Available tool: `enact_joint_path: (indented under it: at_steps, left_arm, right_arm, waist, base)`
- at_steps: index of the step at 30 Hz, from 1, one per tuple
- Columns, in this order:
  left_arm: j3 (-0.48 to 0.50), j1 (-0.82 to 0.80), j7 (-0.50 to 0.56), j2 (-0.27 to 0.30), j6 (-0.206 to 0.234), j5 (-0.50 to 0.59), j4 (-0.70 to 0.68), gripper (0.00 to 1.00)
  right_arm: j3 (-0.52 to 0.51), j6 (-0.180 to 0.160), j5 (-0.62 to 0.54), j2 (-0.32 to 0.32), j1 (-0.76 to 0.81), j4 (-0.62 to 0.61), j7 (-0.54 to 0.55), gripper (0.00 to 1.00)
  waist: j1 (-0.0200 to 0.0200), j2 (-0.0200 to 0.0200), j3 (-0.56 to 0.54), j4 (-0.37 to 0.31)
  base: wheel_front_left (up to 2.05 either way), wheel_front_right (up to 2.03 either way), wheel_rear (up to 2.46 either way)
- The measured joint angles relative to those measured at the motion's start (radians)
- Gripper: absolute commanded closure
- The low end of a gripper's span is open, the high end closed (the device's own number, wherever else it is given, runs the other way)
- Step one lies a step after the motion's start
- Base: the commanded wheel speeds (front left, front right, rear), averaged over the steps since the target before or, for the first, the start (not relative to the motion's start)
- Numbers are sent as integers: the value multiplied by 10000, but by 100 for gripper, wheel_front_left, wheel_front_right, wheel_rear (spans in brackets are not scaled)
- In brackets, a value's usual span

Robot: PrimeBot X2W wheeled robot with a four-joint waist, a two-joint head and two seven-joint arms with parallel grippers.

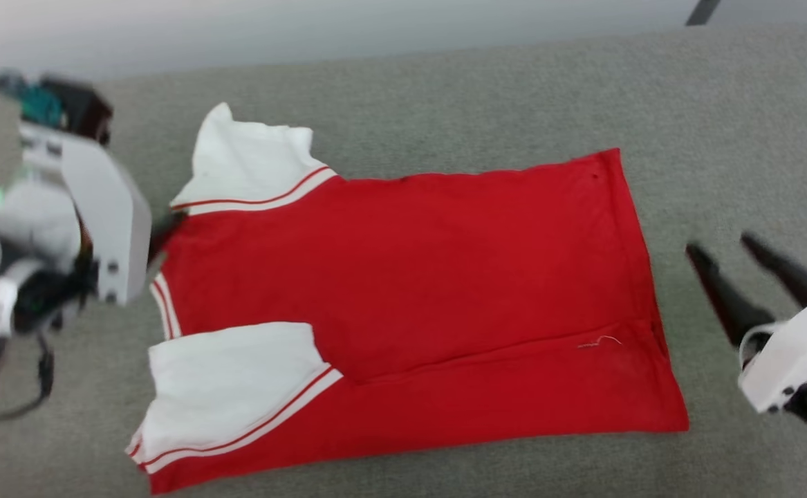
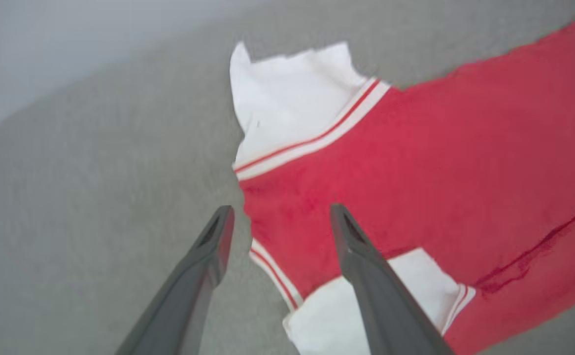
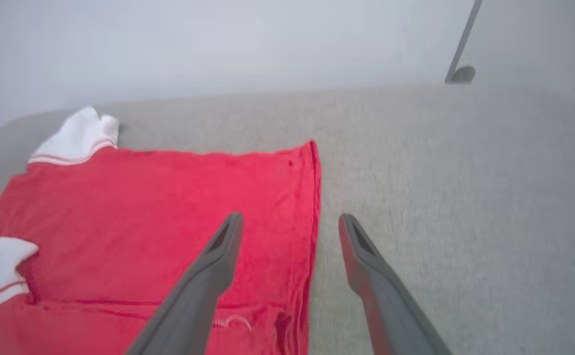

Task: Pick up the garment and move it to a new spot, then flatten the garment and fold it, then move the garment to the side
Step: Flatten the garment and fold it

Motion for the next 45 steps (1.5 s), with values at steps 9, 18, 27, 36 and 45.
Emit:
enact_joint_path:
  at_steps: [9, 18, 27, 36, 45]
  left_arm:
    - [282, -1790, -2441, -1398, -1593, 1624, 2621, 0]
    - [92, -3089, -1896, -2006, -2606, 1850, 5614, 0]
    - [33, -3598, -69, -2138, -2769, 1267, 7683, 0]
    - [105, -3916, 1567, -2443, -2234, 706, 8132, 100]
    - [59, -4005, 1402, -2688, -2165, 729, 7885, 100]
  right_arm:
    - [479, -2, -1156, 387, -509, -537, -3674, 0]
    - [1166, -2, -1287, 715, -576, -67, -4681, 0]
    - [1237, -2, -1191, 809, -684, -36, -4878, 0]
    - [1300, -2, -984, 727, -816, -146, -3875, 0]
    - [1532, -2, -280, 313, -3118, 583, -378, 0]
  waist:
    - [0, 0, 668, -682]
    - [0, 0, 1585, -1437]
    - [0, -1, 2409, -2058]
    - [0, 0, 2626, -2079]
    - [0, 0, 2647, -1836]
  base:
    - [0, 0, 0]
    - [0, 0, 0]
    - [0, 0, 0]
    - [0, 0, 0]
    - [0, 0, 0]
